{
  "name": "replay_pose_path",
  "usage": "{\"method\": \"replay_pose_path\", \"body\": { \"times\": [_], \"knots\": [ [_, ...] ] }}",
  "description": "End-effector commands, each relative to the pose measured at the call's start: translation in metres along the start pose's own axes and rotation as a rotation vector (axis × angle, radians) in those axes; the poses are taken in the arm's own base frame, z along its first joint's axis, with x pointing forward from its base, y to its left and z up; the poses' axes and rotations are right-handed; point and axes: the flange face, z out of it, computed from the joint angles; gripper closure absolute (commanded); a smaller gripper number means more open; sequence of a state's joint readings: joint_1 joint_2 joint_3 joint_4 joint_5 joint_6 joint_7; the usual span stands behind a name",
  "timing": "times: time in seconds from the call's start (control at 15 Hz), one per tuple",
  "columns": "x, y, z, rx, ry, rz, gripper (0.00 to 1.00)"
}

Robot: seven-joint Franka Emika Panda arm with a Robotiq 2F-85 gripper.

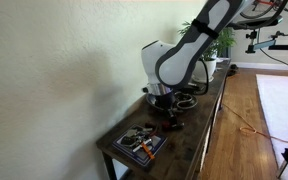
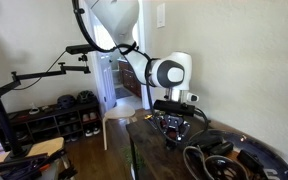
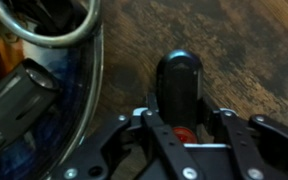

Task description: Pick up the remote from the table and place it on the tray on the right side of the table

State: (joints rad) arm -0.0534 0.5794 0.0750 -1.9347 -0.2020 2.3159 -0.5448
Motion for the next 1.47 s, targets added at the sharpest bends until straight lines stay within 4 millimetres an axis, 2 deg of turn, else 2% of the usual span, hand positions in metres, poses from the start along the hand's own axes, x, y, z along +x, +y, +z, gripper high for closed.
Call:
{"method": "replay_pose_path", "body": {
  "times": [0.0,0.13,0.4,0.67,0.87,1.0,1.4],
  "knots": [
    [-0.009,-0.014,-0.013,0.007,0.03,-0.002,0.81],
    [-0.011,-0.02,-0.026,0.005,0.047,0.004,0.81],
    [-0.021,-0.026,-0.067,-0.028,0.086,0.031,0.81],
    [-0.038,-0.012,-0.106,-0.093,0.109,0.082,0.81],
    [-0.049,0.015,-0.121,-0.134,0.129,0.139,0.81],
    [-0.055,0.036,-0.124,-0.151,0.138,0.176,0.81],
    [-0.068,0.094,-0.116,-0.167,0.145,0.272,0.81]
  ]
}}
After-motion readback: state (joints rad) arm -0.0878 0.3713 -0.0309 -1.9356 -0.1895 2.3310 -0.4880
